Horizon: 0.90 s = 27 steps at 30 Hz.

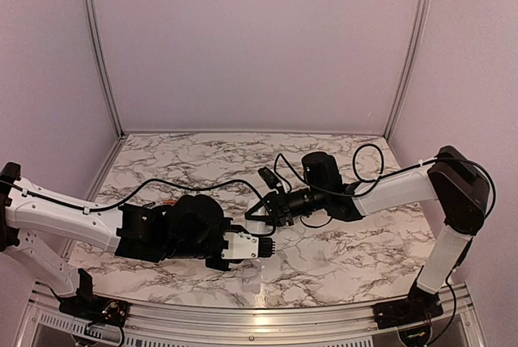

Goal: Load the batteries into the remote control
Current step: Remove the battery cover from the remote control.

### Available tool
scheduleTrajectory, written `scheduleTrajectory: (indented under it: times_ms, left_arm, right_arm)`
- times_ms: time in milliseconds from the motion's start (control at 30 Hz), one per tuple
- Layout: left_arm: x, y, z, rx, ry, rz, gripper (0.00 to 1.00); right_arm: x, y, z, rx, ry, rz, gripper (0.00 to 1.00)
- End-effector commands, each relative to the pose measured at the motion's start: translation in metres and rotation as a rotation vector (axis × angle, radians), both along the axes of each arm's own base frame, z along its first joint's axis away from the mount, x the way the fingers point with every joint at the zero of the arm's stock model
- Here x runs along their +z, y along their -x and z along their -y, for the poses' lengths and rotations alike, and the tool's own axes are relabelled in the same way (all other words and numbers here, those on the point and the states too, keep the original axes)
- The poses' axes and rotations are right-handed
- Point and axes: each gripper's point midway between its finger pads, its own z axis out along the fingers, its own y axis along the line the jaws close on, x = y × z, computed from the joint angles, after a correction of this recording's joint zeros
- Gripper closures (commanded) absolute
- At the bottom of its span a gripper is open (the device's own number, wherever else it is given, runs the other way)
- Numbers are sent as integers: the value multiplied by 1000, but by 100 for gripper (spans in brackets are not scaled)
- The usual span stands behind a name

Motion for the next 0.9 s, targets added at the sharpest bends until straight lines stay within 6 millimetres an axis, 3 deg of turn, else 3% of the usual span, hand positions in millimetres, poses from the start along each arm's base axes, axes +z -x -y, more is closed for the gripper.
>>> scheduleTrajectory:
  times_ms: [0,133,433,867]
  left_arm:
    - [38,-16,1,60,114,87,71]
    - [48,-18,1,65,134,110,71]
    - [49,-12,-1,46,139,104,71]
    - [7,-10,-7,58,32,48,71]
  right_arm:
    - [4,19,-3,71,-21,-27,100]
    - [2,19,-3,71,-16,-33,100]
    - [0,15,-2,66,-13,-31,100]
    - [7,-4,10,8,-21,-7,100]
